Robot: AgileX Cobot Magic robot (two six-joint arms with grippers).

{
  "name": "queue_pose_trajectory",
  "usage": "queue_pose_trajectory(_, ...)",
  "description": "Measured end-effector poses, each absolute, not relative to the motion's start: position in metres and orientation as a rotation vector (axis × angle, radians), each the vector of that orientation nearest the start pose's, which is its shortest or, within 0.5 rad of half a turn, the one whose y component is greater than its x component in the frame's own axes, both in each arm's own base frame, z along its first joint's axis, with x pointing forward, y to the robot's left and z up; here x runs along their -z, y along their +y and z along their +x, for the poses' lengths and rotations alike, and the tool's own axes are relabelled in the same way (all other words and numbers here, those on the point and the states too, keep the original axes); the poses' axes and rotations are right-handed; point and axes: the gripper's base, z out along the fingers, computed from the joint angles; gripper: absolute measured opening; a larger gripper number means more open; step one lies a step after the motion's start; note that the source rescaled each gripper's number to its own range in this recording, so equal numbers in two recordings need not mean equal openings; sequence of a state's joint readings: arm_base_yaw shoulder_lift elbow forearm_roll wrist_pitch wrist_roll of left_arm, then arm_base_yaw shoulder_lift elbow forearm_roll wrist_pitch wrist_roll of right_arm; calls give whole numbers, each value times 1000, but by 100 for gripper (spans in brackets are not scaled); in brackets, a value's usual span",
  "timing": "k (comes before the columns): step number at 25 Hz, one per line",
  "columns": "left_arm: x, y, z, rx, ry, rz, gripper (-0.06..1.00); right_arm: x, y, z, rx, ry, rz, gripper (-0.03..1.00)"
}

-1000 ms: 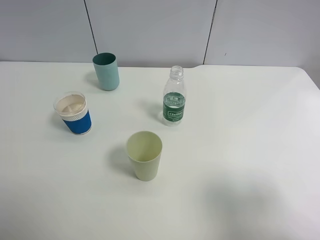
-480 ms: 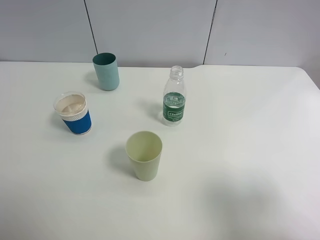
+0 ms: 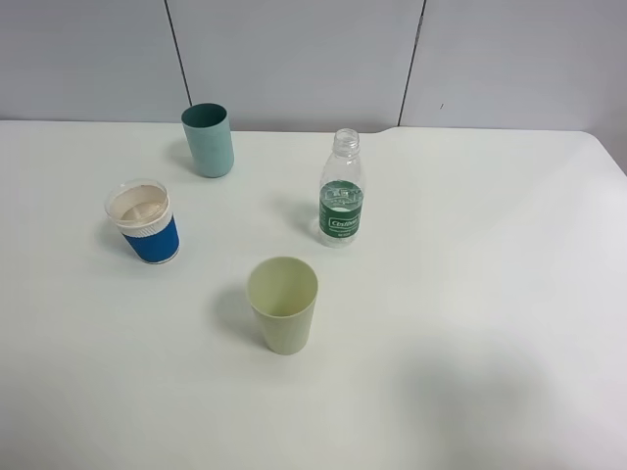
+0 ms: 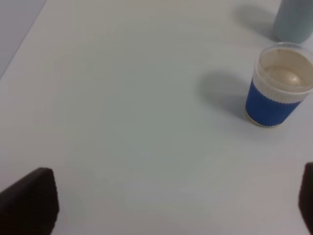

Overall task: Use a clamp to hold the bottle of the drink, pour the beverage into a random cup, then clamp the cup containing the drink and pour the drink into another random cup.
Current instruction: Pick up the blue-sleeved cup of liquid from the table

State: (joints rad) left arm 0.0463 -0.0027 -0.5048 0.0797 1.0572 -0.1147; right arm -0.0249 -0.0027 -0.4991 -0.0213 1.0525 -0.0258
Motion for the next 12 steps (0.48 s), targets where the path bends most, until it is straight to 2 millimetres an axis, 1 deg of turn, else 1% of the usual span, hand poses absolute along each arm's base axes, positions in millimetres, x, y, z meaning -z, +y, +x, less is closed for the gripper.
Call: queue_pose_trajectory(12,-279,6,-6,-55,2024,-168,100,-278,-2,-5,57,2035,0,77)
